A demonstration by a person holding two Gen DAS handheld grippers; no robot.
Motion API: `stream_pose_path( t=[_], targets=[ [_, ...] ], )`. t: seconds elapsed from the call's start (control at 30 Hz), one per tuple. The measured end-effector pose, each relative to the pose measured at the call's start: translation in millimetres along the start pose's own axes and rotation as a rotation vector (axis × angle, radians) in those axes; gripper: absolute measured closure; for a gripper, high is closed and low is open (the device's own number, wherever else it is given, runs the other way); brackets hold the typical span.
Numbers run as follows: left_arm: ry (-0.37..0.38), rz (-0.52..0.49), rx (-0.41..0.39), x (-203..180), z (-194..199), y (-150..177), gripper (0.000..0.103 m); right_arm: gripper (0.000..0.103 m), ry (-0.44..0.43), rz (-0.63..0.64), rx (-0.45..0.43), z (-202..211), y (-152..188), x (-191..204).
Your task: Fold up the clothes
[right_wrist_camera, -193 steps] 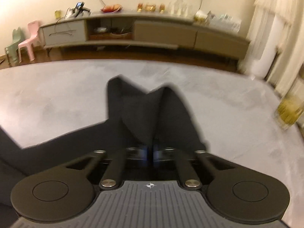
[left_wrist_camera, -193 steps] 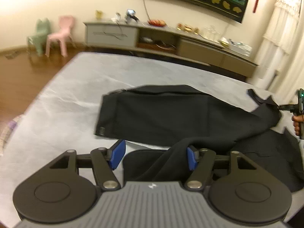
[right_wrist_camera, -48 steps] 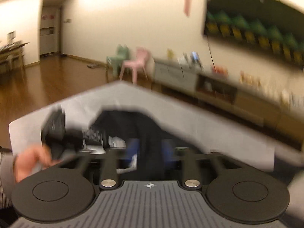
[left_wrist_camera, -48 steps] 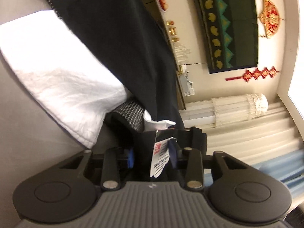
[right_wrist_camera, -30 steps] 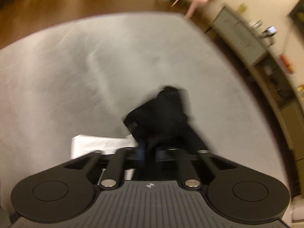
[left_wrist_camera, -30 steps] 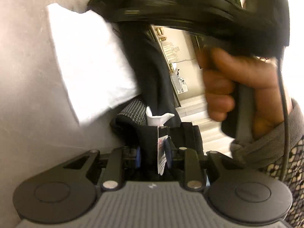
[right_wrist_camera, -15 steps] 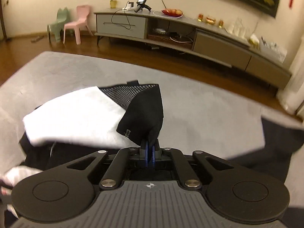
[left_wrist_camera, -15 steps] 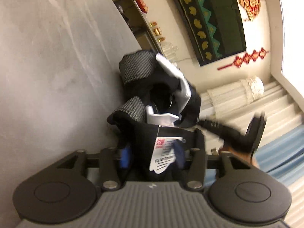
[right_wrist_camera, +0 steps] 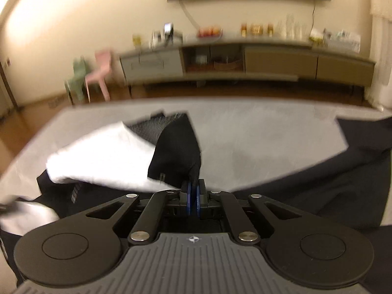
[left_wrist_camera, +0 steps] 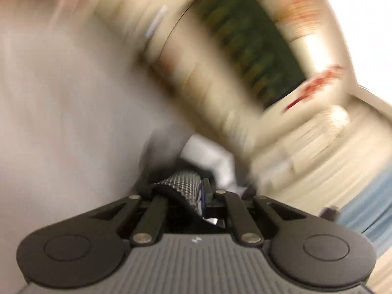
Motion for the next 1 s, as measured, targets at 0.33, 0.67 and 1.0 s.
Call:
stream_pose_path(
  t=[0.33, 0.67, 1.0],
  targets=[
    [-0.193, 0.261, 0.196, 76, 60, 53, 0.064, 0.048, 0.012, -0.007, 0.085, -27, 18, 22],
    [-0.277, 0.216, 0.151, 114, 44, 1, 0.023, 0.010, 0.131, -0.015, -0.026, -26, -52, 20],
    [-0.255, 0.037, 0.321, 143, -5, -11, 0.103, 0.098, 0.059, 0.222, 0.137, -79, -55, 73]
  ],
)
Point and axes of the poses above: each gripper's, at about its wrist camera, not at the fingertips, and z roughly against the way its jaws point, x to its left, y to its underside, the point moved 10 cm from there along -z, roughly the way its jaws point, and after that the axes turned 9 degrees about y, right-handed, at the moved point
